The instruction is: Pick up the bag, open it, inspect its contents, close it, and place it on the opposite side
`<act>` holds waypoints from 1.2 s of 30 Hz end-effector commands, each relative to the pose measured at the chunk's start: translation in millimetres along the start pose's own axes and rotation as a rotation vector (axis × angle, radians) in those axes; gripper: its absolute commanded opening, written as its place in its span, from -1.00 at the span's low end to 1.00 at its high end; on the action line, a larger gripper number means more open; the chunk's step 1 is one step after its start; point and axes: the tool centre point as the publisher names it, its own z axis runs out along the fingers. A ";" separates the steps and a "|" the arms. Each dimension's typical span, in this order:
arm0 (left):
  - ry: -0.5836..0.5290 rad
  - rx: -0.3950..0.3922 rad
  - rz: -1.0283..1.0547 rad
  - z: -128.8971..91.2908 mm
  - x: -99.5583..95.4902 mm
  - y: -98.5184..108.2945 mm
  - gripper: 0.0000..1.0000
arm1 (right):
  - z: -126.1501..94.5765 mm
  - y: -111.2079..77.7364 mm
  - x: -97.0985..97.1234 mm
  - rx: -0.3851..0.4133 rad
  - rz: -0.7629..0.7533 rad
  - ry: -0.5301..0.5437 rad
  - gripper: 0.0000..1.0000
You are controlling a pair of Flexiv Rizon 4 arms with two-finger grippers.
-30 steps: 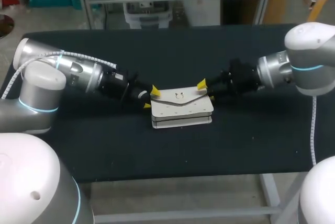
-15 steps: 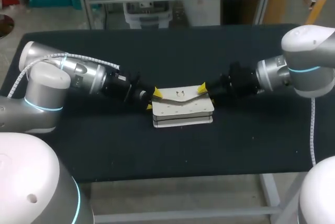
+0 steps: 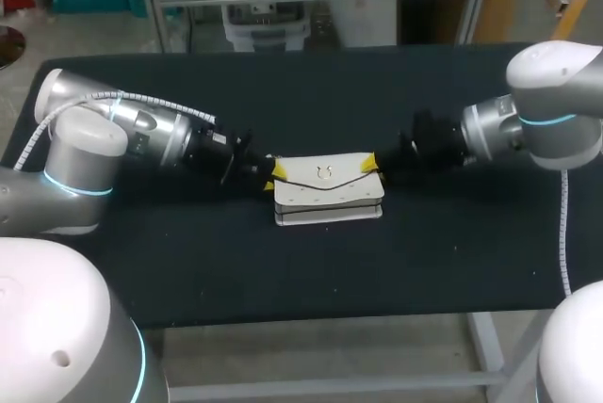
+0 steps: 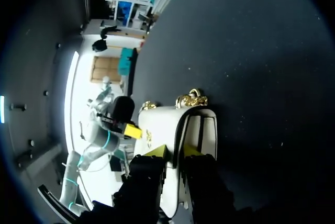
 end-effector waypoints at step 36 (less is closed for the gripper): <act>-0.097 0.082 0.033 11.1 3.8 -3.7 -0.22 | 3.9 -0.4 -3.4 0.047 -0.028 -0.067 -1.00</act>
